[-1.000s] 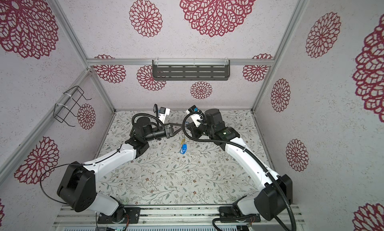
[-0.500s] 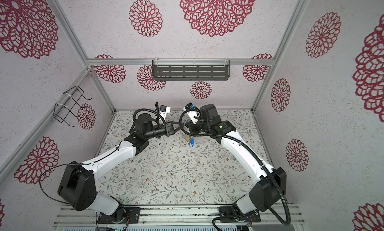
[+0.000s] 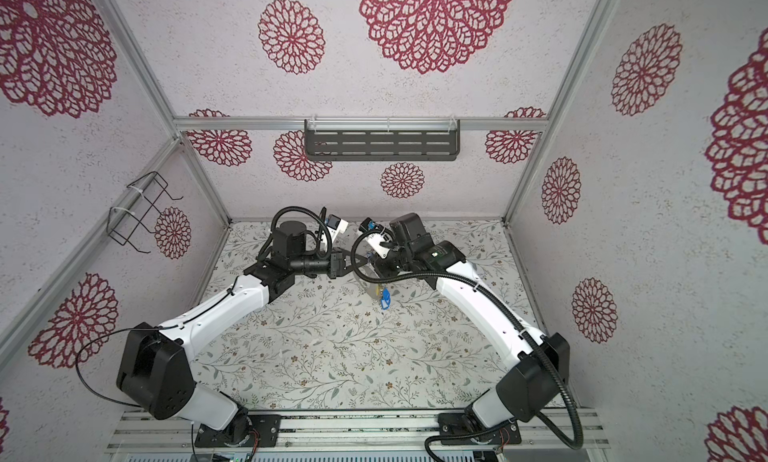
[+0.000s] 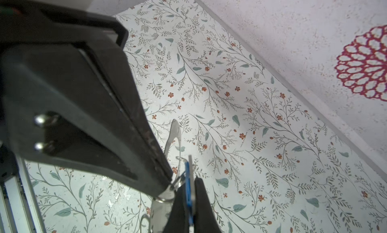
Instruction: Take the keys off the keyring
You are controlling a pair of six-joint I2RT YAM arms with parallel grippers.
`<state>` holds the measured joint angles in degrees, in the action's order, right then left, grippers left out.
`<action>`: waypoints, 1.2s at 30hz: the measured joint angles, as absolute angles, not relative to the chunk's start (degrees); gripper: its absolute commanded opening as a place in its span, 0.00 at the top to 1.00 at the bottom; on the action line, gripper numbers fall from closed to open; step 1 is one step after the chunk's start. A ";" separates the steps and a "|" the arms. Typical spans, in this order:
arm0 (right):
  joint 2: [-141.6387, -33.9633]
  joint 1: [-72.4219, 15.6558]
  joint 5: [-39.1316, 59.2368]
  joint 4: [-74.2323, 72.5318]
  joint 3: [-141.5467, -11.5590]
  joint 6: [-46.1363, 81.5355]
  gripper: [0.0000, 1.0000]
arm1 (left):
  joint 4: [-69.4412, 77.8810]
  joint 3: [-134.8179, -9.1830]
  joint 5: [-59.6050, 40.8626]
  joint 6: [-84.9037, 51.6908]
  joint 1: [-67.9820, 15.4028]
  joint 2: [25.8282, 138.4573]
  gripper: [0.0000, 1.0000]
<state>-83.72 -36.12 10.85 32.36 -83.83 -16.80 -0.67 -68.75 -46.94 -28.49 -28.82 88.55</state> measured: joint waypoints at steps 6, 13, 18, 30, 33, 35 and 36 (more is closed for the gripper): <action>-78.04 -37.06 8.16 18.48 -72.71 -22.22 1.00 | -2.17 -69.01 -48.60 -25.26 -28.73 88.55 1.00; -78.76 -37.19 8.23 13.34 -71.85 -24.58 1.00 | -2.02 -69.58 -48.18 -24.18 -27.77 88.55 1.00; -81.25 -37.17 8.99 15.92 -75.29 -23.90 1.00 | -2.09 -69.93 -46.04 -23.75 -27.73 88.68 1.00; -92.71 -36.84 11.46 32.58 -90.26 -12.73 1.00 | 8.78 -57.06 -31.22 -22.44 -28.36 81.21 1.00; -93.54 -36.40 12.78 33.98 -91.11 -10.63 1.00 | 9.54 -56.64 -31.03 -22.48 -28.40 81.25 1.00; -93.51 -36.14 13.39 34.22 -91.11 -9.78 1.00 | 10.07 -56.64 -31.73 -23.05 -28.32 81.47 1.00; -93.41 -36.05 13.61 34.22 -91.02 -9.34 1.00 | 10.50 -56.62 -32.25 -23.66 -28.10 81.60 1.00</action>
